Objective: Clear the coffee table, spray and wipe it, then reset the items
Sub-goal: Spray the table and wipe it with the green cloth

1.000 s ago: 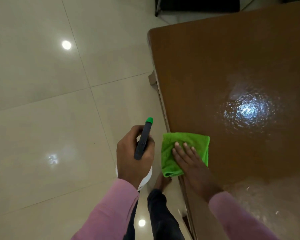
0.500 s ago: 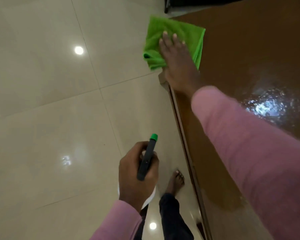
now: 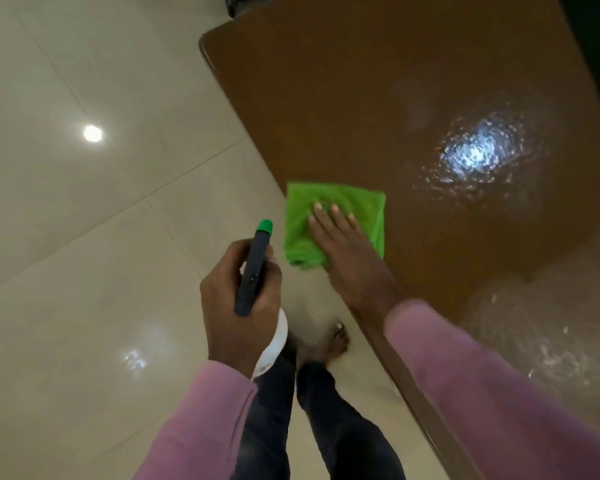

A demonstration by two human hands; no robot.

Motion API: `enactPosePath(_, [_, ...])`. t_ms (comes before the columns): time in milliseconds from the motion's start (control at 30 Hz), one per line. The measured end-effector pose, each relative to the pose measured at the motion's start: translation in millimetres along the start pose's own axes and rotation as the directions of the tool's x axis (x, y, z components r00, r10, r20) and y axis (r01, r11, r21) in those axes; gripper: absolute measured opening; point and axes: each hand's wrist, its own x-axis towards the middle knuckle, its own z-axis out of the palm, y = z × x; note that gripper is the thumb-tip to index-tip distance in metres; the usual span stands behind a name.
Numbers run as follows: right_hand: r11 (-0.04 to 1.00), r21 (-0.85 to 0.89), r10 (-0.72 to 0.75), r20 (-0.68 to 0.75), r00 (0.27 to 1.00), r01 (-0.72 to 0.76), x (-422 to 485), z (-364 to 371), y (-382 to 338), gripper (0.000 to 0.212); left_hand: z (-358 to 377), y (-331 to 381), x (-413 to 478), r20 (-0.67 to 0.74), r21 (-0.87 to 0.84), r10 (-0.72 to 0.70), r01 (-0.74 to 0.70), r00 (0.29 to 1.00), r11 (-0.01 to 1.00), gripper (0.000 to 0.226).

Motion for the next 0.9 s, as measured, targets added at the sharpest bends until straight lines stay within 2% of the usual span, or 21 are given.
enactPosePath(100, [0.997, 0.039, 0.064, -0.073, 0.995, -0.062, 80.5, -35.0, -0.8, 0.070, 8.2, -2.7, -9.8, 0.049, 0.014, 0.020, -0.021, 0.999, 1.000, 0.007])
enactPosePath(167, [0.994, 0.035, 0.106, -0.100, 0.989, -0.103, 99.5, -37.7, -7.2, 0.068, 11.2, -2.8, -18.5, 0.069, 0.044, 0.033, -0.036, 0.997, 0.998, 0.008])
enactPosePath(333, [0.982, 0.130, 0.161, -0.179, 0.971, -0.139, 4.2, 18.0, -10.6, 0.067, 17.5, -4.1, -41.7, 0.160, 0.138, 0.041, -0.064, 0.986, 0.988, 0.006])
enactPosePath(433, [0.937, 0.237, 0.291, -0.126, 0.949, -0.256, -93.3, 56.7, -13.8, 0.068, 24.2, 1.9, -54.4, 0.216, 0.155, 0.047, -0.082, 0.975, 0.985, 0.006])
enactPosePath(533, [0.892, 0.245, 0.406, -0.063, 0.912, -0.380, -156.4, 91.2, -18.5, 0.076, 33.4, 9.8, -61.7, 0.272, 0.180, 0.063, -0.115, 0.960, 0.977, 0.007])
enactPosePath(633, [0.844, 0.308, 0.470, -0.032, 0.882, -0.439, -162.3, 98.5, -25.5, 0.075, 47.9, 17.9, -68.9, 0.351, 0.197, 0.089, -0.167, 0.932, 0.966, 0.009])
enactPosePath(900, [0.791, 0.466, 0.468, -0.041, 0.883, -0.397, -159.1, 92.4, -26.4, 0.071, 86.3, 35.4, -71.3, 0.560, 0.271, 0.128, -0.327, 0.819, 0.905, 0.008])
